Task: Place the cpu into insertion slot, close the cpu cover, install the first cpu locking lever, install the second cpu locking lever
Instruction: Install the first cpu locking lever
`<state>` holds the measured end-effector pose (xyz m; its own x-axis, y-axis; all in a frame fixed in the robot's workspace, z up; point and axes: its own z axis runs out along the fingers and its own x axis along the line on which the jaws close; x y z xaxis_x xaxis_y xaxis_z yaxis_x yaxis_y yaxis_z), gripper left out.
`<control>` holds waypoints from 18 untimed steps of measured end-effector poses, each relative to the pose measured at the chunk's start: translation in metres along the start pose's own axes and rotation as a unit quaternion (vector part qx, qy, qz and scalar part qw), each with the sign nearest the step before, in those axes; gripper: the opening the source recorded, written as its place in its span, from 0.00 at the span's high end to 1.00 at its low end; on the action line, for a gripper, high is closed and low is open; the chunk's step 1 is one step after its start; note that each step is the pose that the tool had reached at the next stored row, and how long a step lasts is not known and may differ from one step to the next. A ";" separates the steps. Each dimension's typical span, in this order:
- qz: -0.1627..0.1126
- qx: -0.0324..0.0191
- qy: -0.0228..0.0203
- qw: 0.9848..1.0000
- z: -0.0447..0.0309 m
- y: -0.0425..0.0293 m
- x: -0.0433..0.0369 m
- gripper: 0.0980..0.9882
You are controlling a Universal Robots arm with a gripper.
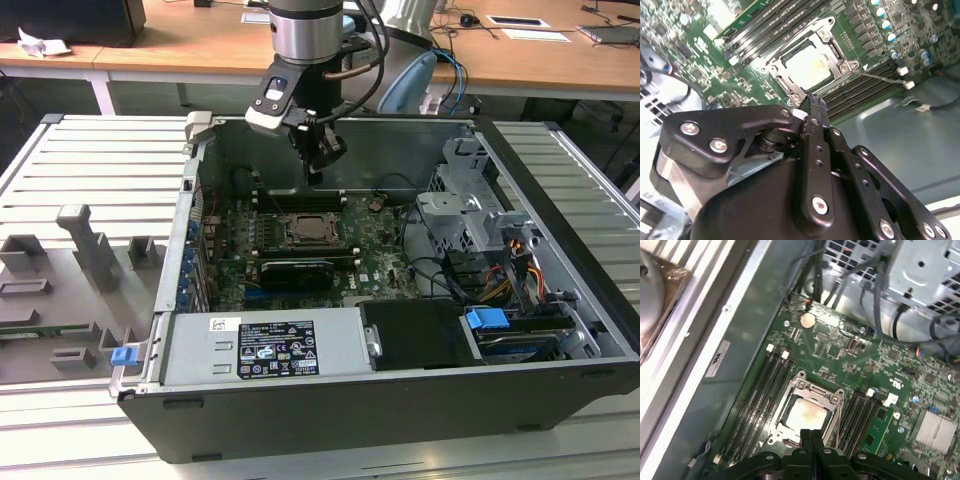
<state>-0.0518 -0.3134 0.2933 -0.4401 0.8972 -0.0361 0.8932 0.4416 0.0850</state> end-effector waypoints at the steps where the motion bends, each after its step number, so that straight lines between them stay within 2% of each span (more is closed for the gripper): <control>1: -0.008 0.000 0.001 1.000 0.0000 0.0000 0.0000 0.99; 3: -0.040 -0.001 0.003 0.999 0.0000 -0.0003 0.0001 0.99; 4: -0.061 -0.002 0.005 0.998 0.0000 -0.0003 0.0001 0.99; 6: -0.082 -0.003 0.007 0.997 0.0001 -0.0003 0.0001 0.99; 8: -0.105 -0.003 0.009 0.994 0.0003 -0.0003 0.0001 0.99; 9: -0.119 -0.004 0.010 0.993 0.0005 -0.0003 0.0001 0.99; 10: -0.137 -0.004 0.011 0.991 0.0007 -0.0003 0.0001 0.99; 14: -0.184 -0.005 0.014 0.983 0.0014 -0.0004 0.0001 0.99; 18: -0.227 -0.006 0.017 0.974 0.0020 -0.0005 0.0002 0.99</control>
<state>-0.0521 -0.3134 0.2913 -0.7930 0.6080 -0.0395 0.6040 0.7930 0.0797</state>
